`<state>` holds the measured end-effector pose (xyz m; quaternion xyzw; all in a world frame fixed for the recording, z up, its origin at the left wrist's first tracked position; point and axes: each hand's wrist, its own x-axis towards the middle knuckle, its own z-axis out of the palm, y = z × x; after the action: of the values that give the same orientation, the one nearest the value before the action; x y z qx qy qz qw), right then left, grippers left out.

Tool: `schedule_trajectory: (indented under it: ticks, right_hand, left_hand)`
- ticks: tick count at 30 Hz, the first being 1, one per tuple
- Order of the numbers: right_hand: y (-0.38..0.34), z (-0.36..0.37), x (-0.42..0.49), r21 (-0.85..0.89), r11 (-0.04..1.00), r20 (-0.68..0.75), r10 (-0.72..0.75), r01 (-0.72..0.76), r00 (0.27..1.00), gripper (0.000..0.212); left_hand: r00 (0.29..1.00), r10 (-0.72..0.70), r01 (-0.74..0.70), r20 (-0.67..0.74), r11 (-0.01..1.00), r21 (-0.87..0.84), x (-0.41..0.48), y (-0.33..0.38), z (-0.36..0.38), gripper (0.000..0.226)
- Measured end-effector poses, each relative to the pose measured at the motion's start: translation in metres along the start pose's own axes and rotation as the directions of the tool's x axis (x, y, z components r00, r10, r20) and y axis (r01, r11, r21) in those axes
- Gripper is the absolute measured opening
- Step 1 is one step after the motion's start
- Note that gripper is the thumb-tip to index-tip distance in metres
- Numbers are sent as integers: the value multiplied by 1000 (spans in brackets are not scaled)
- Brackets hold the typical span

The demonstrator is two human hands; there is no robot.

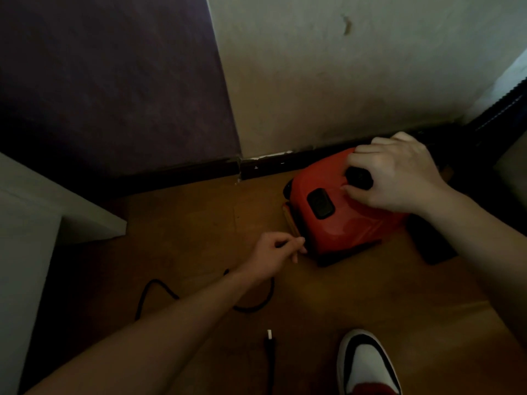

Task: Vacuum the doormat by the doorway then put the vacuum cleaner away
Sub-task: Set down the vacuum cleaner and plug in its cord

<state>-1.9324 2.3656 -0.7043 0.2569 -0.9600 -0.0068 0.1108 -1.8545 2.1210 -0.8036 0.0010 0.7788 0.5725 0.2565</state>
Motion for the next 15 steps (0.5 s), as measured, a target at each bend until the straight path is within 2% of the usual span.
schedule_trajectory:
  ticks: [4,8,12,15]
  right_hand:
    - [0,1,0,-3,1000,-11,-7,7,1000,31]
    - [0,1,1,-9,1000,-2,0,-1,1000,30]
    - [0,1,0,-9,1000,-2,1,-1,1000,30]
    - [0,1,1,4,1000,-18,-11,11,1000,29]
  left_hand:
    - [966,-232,252,116,947,-201,0,1,5,25]
    - [924,-313,360,218,904,-230,-3,-9,15,17]
    - [907,-396,420,145,879,-226,3,-26,22,8]
    - [904,-424,421,62,854,-306,8,-34,17,9]
